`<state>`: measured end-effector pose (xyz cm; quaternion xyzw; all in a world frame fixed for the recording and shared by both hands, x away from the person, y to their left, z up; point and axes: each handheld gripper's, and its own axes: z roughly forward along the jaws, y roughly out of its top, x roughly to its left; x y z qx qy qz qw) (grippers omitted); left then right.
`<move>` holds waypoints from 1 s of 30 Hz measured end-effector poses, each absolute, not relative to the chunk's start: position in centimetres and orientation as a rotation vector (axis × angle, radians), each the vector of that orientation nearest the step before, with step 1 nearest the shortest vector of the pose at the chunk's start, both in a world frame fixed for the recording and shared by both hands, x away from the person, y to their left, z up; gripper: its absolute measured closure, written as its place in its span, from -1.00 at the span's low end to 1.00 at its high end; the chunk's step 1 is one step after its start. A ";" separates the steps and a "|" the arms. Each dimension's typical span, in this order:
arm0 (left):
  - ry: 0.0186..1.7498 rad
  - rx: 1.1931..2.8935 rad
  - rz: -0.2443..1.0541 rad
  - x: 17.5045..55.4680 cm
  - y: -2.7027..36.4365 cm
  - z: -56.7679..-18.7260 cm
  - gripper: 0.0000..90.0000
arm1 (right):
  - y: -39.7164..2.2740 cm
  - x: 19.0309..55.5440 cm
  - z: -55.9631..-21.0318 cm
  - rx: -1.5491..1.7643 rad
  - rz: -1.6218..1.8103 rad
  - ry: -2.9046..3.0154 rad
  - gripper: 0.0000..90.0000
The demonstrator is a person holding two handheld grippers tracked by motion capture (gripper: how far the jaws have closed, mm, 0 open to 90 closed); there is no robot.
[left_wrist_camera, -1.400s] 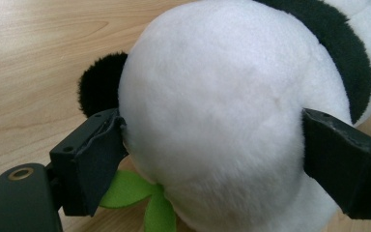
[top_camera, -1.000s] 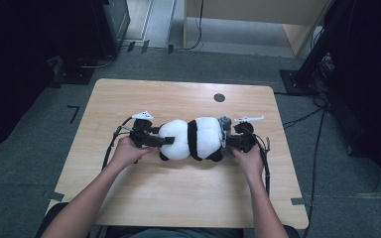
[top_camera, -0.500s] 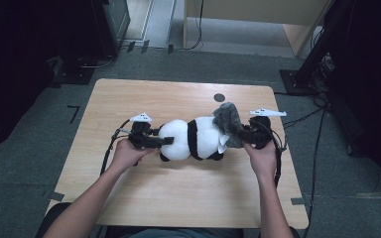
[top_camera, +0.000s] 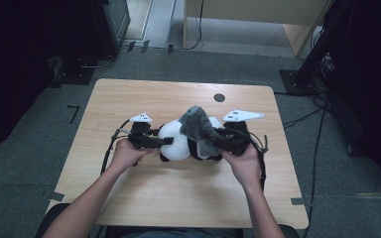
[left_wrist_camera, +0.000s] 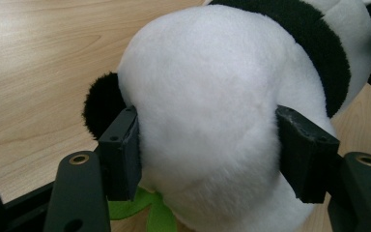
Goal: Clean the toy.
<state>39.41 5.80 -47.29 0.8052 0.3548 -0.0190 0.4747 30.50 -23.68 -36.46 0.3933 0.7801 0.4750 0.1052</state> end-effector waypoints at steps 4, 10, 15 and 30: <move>0.869 1.975 -0.043 39.4 5.8 -47.2 -0.25 | -21.2 31.1 -39.1 1.150 1.411 2.389 0.66; 0.866 1.969 -0.047 39.4 5.9 -47.4 -0.25 | -17.5 31.1 -41.7 1.084 1.373 2.554 0.67; 0.870 1.976 -0.041 39.4 5.8 -47.4 -0.25 | -15.7 31.4 -44.1 1.082 1.334 2.597 0.67; 0.864 2.027 0.025 39.1 5.4 -47.3 -0.24 | -18.7 30.3 -45.0 1.027 1.114 2.476 0.64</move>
